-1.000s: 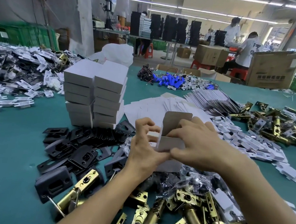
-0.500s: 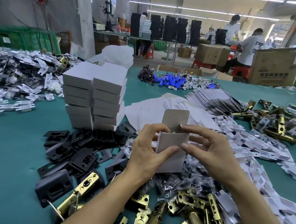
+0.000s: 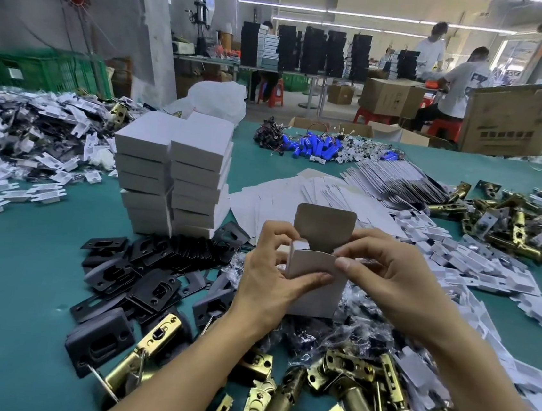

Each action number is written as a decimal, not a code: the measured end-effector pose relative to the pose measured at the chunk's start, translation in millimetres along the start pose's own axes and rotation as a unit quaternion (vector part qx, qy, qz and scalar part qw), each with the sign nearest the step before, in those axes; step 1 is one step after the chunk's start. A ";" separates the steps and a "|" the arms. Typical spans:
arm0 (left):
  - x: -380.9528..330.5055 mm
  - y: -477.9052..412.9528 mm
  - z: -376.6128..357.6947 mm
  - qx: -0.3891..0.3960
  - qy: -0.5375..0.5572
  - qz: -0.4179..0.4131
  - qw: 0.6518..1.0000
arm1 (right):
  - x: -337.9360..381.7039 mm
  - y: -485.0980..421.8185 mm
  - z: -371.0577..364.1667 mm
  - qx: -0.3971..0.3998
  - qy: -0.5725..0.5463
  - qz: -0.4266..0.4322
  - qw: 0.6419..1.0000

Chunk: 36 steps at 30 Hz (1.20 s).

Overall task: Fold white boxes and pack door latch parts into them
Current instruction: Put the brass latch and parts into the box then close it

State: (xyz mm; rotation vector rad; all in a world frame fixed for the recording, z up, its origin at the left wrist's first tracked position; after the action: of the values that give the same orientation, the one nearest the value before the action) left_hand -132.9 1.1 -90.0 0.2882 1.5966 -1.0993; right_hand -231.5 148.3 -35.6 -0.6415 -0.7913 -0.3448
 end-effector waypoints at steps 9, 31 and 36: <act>-5.8 0.7 1.4 0.005 0.023 0.002 1.000 | 5.8 -4.1 -12.2 -0.083 -0.124 0.038 0.988; -26.7 -8.5 1.5 0.007 0.081 -0.020 0.997 | 7.4 -6.1 -10.0 -0.132 -0.043 0.022 0.990; -23.4 -8.2 5.4 0.011 0.080 -0.015 0.997 | 0.2 -4.7 -3.8 -0.072 -0.084 -0.027 0.993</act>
State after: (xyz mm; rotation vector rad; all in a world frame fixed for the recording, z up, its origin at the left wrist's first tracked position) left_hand -126.9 0.8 -65.4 0.3757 1.7361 -1.1415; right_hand -231.7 142.3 -35.6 -0.7924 -0.9529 -0.4039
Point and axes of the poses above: each hand's wrist, its own y-axis away from the middle knuckle, its own z-axis out of the back of the hand, x = y × z, the point moved 3 cm from there along -y, towards the middle knuckle, and after that the axes turned 3 degrees about y, right-handed, at the moved point
